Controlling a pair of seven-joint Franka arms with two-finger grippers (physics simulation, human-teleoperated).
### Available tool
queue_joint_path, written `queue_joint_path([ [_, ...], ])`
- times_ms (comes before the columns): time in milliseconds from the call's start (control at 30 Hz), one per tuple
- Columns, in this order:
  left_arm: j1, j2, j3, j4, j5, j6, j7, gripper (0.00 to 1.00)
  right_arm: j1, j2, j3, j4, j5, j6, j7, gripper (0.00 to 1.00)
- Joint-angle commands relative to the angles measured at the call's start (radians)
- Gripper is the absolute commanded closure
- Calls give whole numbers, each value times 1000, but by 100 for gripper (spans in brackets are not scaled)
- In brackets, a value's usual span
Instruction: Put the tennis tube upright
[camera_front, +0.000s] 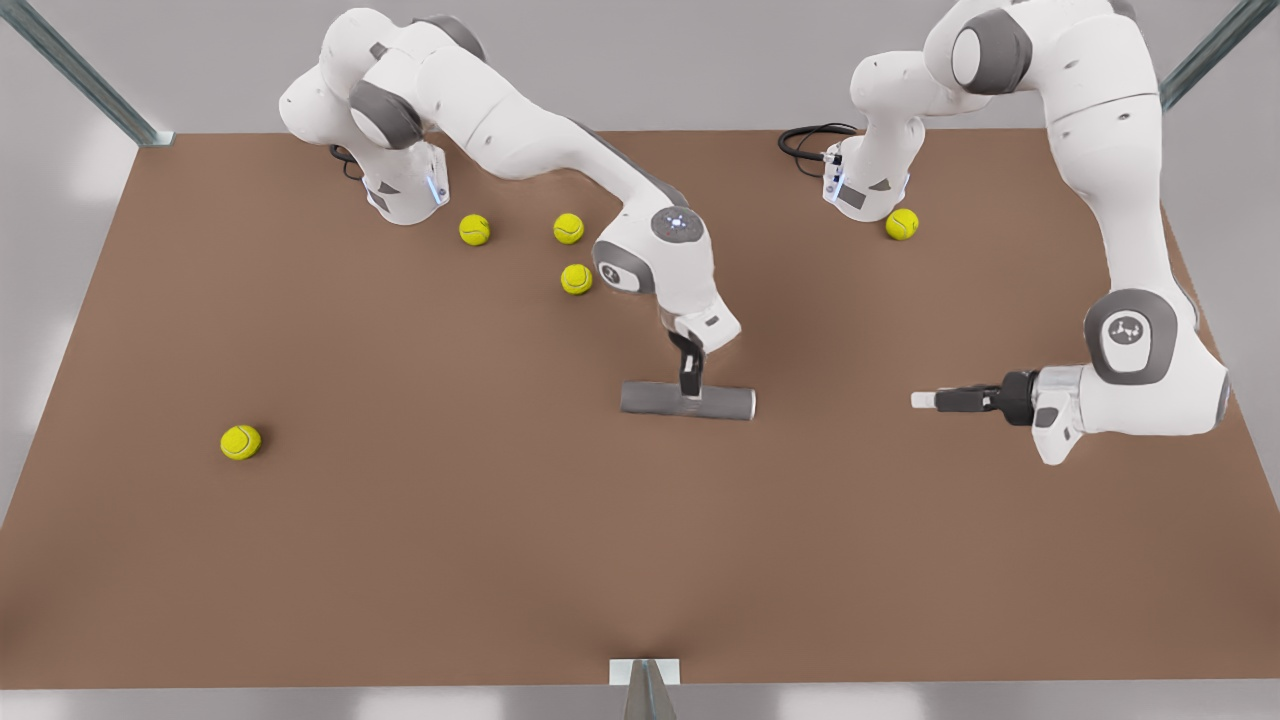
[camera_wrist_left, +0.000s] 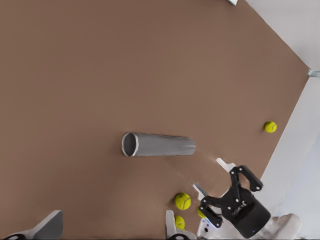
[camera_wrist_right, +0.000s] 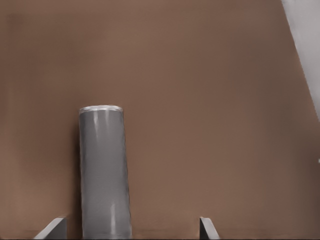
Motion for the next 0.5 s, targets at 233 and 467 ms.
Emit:
queue_joint_path([
  [233, -41, 136, -10, -161, -238, 148, 1061, 0, -404, -401, -504, -2, 265, -1060, 400, 0],
  [467, -121, 203, -10, -169, -284, 228, 1121, 0, -470, -490, -452, -48, 250, -1056, 510, 0],
])
